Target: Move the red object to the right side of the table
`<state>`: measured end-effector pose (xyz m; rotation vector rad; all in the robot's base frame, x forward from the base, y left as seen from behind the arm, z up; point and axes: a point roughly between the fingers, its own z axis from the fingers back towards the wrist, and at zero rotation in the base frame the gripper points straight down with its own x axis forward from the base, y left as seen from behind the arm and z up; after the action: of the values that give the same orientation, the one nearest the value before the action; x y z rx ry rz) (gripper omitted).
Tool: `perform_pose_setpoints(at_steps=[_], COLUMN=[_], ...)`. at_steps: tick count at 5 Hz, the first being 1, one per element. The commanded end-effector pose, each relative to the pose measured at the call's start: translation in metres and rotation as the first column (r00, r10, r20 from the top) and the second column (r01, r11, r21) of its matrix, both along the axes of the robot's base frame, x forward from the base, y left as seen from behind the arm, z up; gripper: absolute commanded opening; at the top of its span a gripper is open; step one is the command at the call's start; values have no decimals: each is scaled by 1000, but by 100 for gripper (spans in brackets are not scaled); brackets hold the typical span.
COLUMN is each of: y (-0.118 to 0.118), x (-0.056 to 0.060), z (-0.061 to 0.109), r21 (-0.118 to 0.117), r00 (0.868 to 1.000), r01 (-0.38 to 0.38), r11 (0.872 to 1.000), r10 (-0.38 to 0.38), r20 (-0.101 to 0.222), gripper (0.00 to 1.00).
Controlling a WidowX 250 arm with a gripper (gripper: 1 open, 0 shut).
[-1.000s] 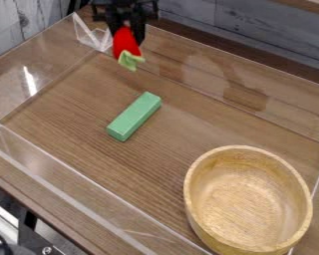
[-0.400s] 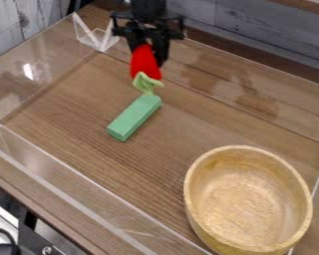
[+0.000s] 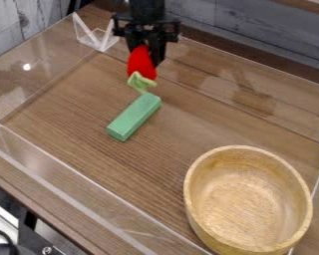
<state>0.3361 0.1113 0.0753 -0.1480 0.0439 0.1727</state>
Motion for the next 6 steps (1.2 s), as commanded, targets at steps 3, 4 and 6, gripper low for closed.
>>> perform_pose_setpoints(at_steps=[3,4,6], y=[-12,-14,-15], x=[10,12,16], z=[16,12,-1], r21=[14,12,16], r00=[996,995,995], r01=[56,61,69], r11=[998,998,997], r10=[-57,-62,-70], r20=[75,72,64], gripper=[0,0,0])
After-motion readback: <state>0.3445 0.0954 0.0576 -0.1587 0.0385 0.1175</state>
